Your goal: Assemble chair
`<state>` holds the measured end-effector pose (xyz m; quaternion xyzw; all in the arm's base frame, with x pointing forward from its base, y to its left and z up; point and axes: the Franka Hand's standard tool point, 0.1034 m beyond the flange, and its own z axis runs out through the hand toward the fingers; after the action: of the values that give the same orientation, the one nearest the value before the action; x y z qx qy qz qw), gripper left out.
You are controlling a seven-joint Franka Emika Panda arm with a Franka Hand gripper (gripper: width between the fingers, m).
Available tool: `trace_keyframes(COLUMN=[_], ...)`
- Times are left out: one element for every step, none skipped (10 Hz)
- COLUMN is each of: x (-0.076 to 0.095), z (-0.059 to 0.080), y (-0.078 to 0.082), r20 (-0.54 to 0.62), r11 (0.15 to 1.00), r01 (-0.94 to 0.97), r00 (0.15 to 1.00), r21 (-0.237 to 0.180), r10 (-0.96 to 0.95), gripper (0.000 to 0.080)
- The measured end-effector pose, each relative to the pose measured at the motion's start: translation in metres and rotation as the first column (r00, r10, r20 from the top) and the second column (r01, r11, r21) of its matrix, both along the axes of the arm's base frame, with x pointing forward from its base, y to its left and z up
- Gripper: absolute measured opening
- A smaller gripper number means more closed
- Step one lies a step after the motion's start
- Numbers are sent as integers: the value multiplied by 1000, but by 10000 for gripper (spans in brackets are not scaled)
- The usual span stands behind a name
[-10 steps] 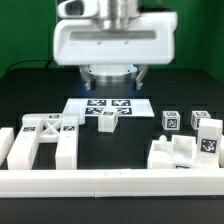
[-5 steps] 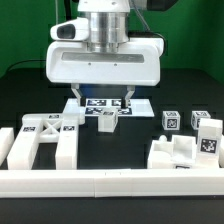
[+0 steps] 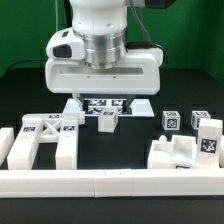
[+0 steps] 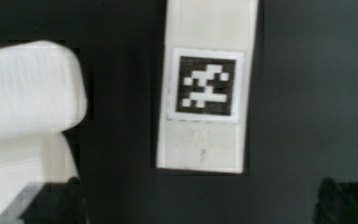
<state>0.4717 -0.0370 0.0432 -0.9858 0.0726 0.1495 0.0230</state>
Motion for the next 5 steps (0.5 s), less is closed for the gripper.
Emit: trace_keyframes(x=[-2, -4, -6, -6, -9], z=[-1, -2, -3, -4, -3], y=[2, 1, 3, 5, 6], r20=[-64, -121, -192, -251, -309], r11=[1000, 1000, 999, 999, 998], r01=[0, 3, 6, 5, 7], r00=[998, 993, 981, 968, 951], r21=[15, 26, 41, 53, 65], r10=[1, 0, 2, 8, 13], gripper=[649, 649, 649, 649, 649])
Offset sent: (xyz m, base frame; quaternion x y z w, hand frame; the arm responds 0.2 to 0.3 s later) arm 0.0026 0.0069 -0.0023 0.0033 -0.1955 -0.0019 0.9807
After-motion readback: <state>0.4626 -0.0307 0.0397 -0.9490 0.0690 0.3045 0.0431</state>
